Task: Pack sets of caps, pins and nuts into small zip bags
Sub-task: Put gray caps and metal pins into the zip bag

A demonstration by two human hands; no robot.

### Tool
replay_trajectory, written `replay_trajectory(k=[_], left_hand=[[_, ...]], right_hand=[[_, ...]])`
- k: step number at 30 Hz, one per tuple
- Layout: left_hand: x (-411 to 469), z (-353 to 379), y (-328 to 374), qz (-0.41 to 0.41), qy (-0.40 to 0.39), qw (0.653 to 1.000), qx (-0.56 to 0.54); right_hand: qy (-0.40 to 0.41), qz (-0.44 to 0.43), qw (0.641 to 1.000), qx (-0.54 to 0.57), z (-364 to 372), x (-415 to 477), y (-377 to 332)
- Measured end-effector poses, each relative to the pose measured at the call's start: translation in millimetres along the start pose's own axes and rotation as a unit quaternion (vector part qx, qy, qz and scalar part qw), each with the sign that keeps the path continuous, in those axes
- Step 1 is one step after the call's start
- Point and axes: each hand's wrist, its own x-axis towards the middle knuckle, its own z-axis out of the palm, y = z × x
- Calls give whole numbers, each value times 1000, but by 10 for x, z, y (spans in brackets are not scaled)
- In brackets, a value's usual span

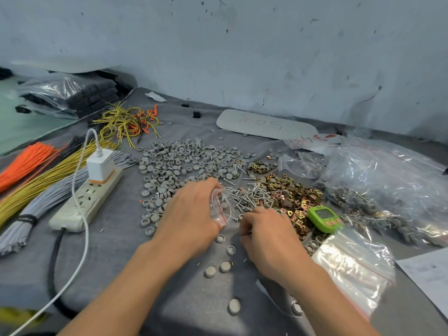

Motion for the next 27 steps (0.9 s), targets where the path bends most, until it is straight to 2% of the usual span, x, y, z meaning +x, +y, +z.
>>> replay_trajectory(k=[3,5,8,12,18,21,24,27], left_hand=[[-1,47,-13,7,-7,1000,18],[2,74,-16,8,-11,1000,27],[11,98,-25,4,-13,999,29],[1,126,-45,3,-16,999,31],[0,139,-49,2,-20,999,35],[-3,136,-21,8,-20,999,35],[-22,140,21,22,-13,999,28],[-36,152,64,36,-19,999,15]], right_hand=[[26,27,999,36,-56,27,36],[12,33,999,38,-105,24,49],[-22,17,1000,15,-102,-4,12],[-10,-11,1000,-1,-48,-11,-24],[-15,-10,1000,-17,-97,-59,37],[85,25,993,79,-138,-61,20],[202,52,957,201,-190,-50,30],[217,43,941,256,-205,-34,26]])
